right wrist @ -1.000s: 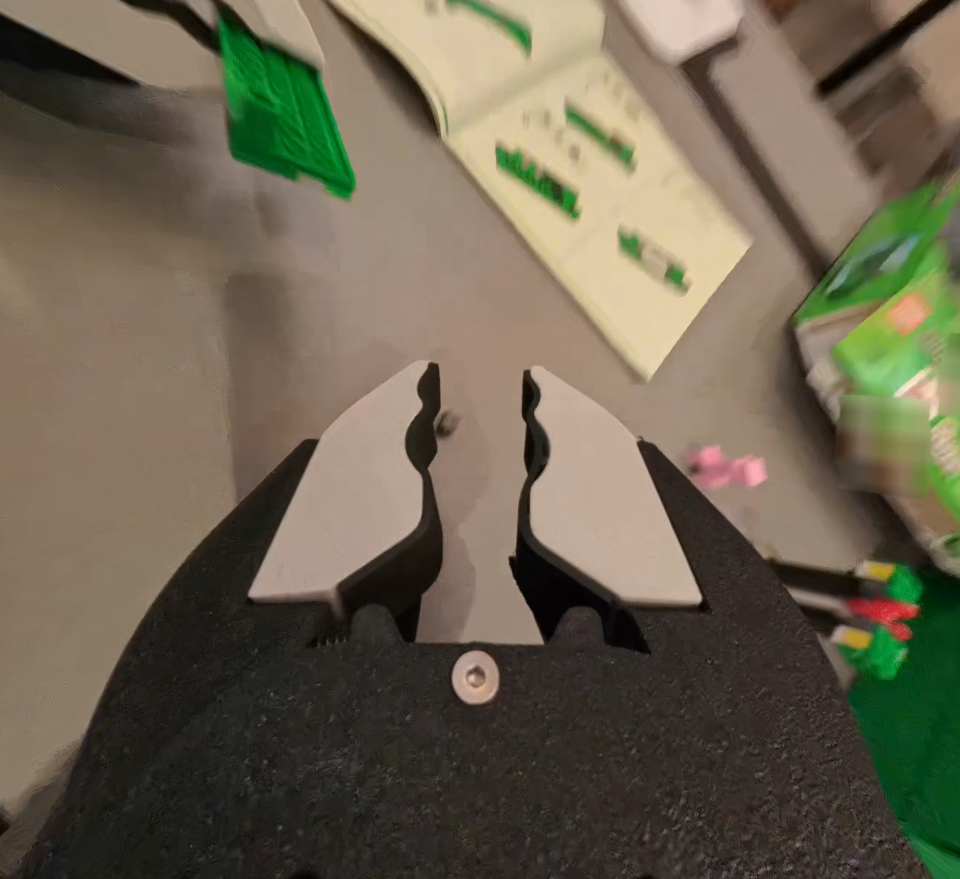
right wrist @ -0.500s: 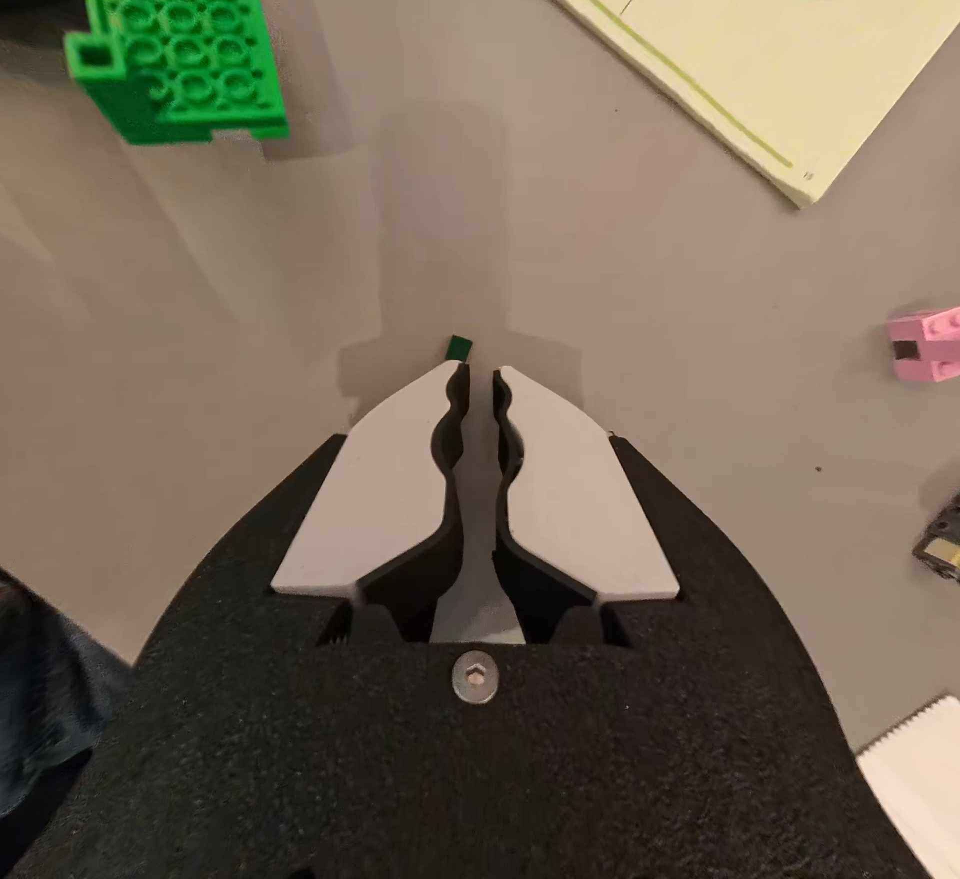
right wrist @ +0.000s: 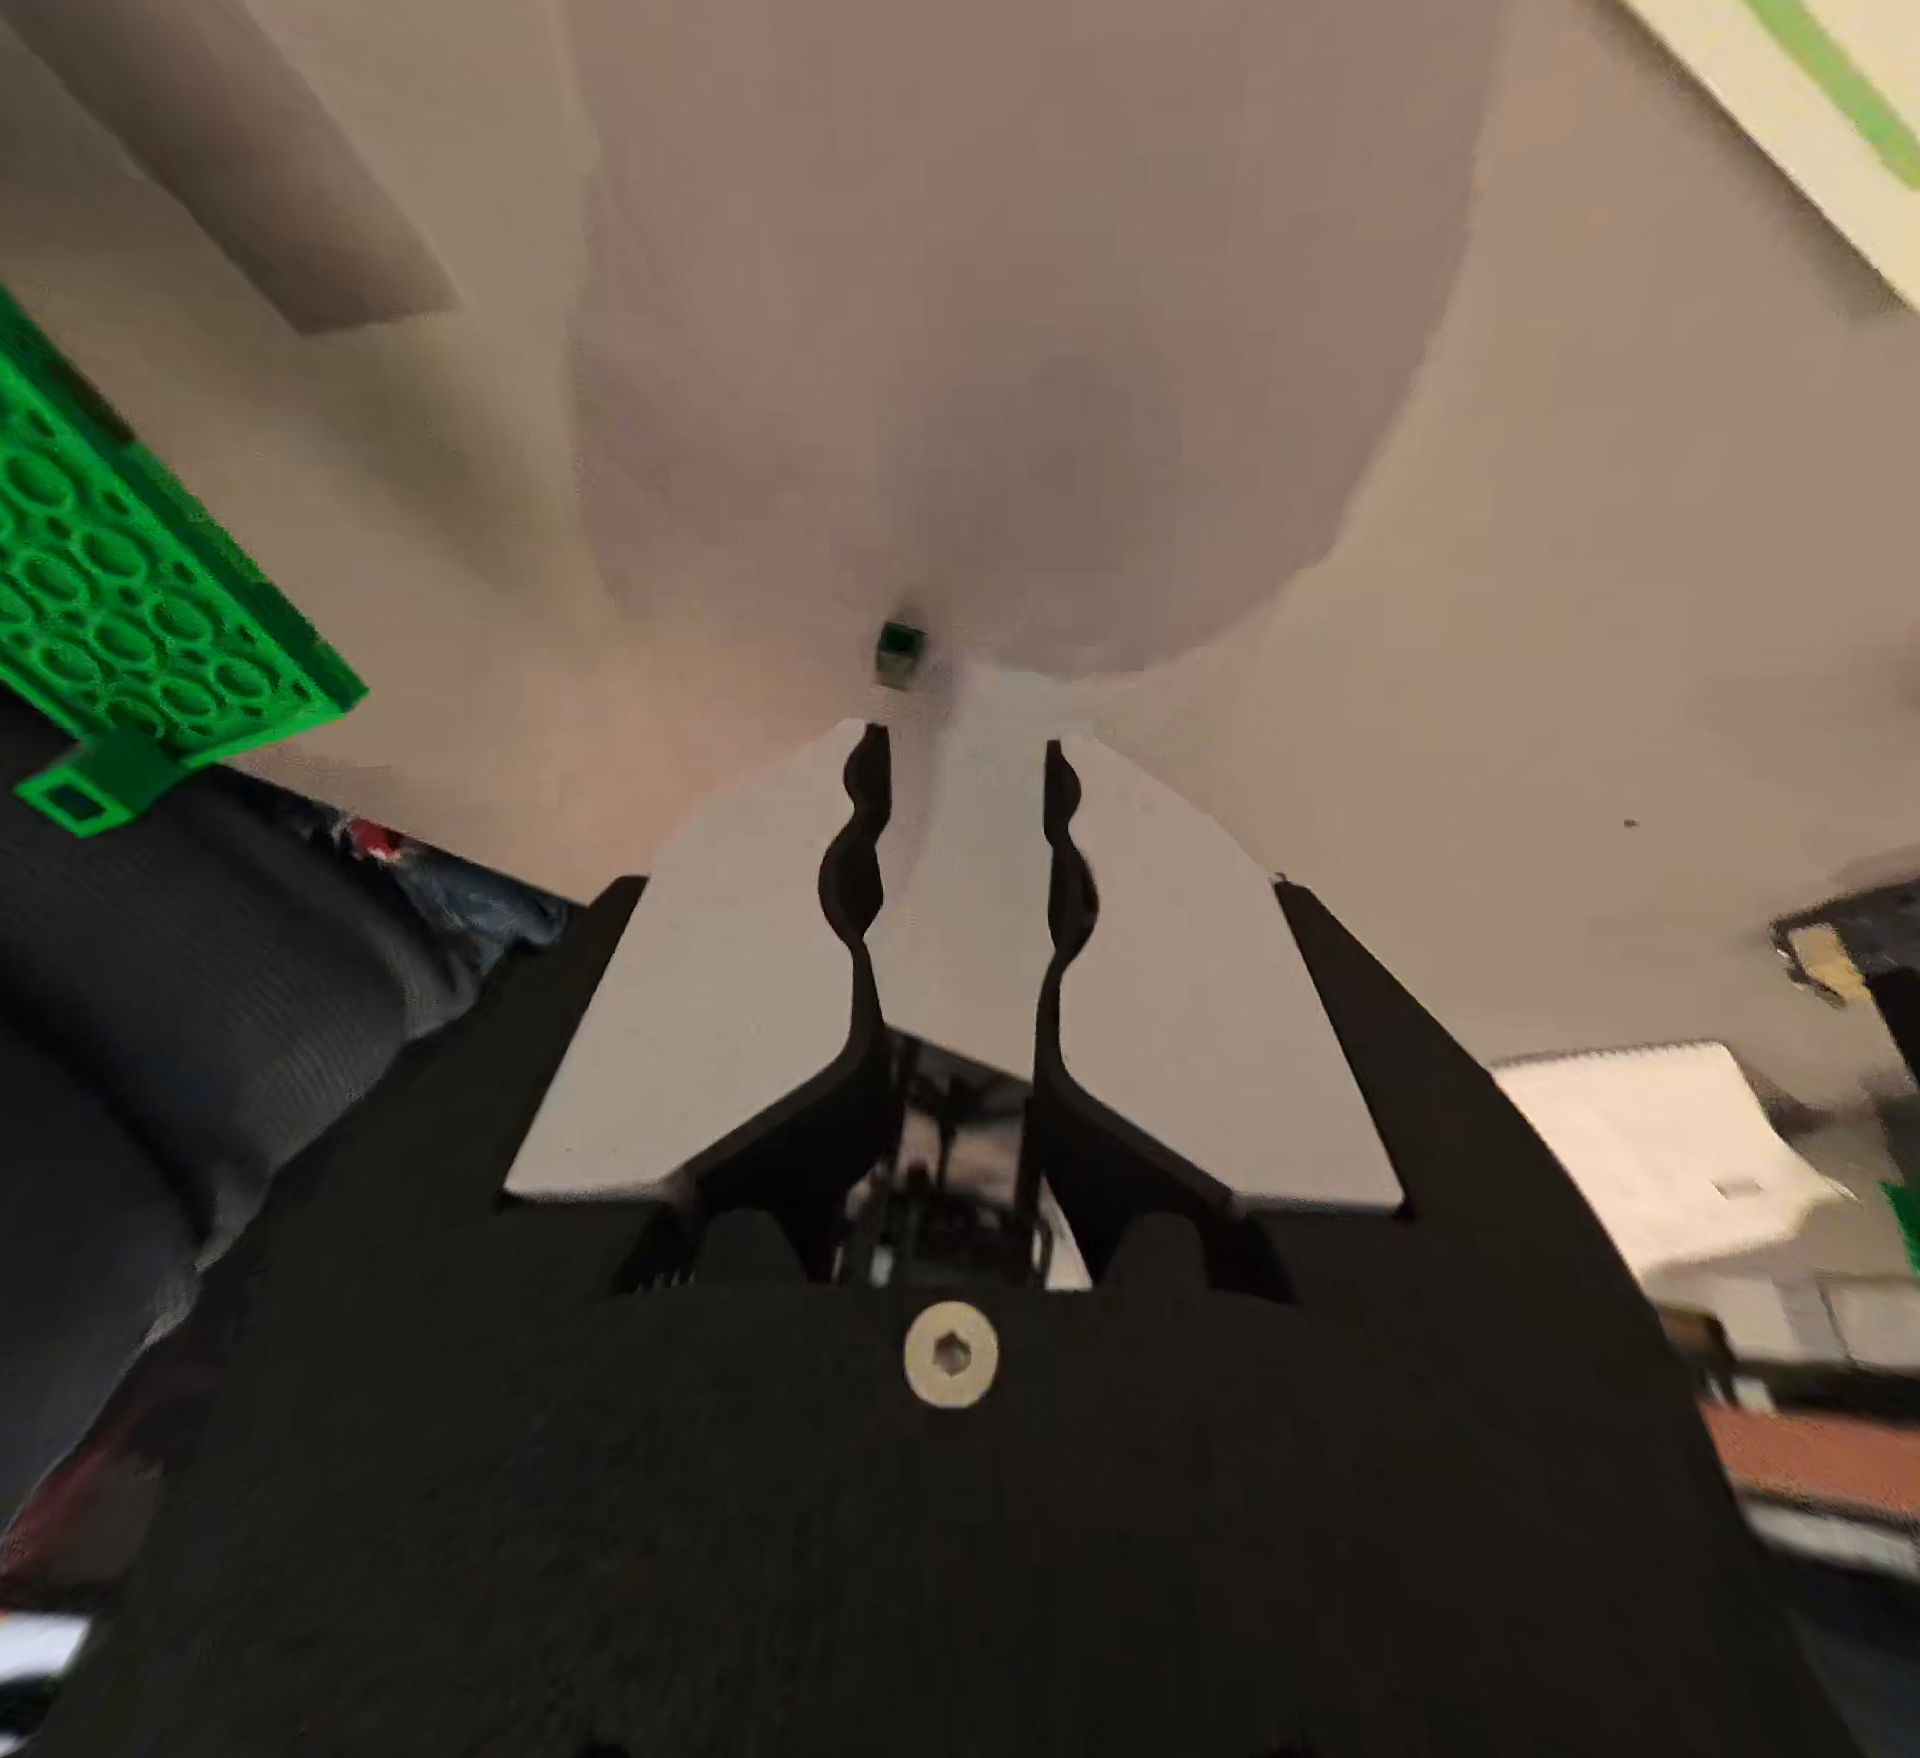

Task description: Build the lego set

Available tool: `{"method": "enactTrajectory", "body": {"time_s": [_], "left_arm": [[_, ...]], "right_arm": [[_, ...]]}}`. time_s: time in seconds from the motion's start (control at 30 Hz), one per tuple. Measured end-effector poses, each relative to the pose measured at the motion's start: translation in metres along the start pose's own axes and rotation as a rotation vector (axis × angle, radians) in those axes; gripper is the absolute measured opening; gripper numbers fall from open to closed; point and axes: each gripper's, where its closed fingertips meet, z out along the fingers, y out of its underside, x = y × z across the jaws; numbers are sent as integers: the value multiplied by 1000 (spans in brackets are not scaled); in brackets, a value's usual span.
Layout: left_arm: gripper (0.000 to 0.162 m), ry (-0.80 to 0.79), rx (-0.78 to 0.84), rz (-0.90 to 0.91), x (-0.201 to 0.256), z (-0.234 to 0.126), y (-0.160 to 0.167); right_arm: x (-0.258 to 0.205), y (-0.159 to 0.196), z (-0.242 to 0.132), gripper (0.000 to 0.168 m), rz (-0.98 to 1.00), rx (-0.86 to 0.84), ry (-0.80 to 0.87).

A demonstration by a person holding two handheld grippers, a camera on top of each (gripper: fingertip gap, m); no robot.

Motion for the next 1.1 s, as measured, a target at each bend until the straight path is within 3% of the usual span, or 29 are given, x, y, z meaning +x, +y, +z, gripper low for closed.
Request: {"method": "enactTrajectory", "body": {"time_s": [0.17,0.43,1.1], "left_arm": [[6,2,33,47,4,-8,-4],[6,1,46,93,5,-17,3],[6,15,46,116,9,-16,2]], "right_arm": [[-4,1,1,30,18,-233,56],[-6,-6,-2,28,76,-408,108],[-8,-4,19,17,64,-540,179]]}}
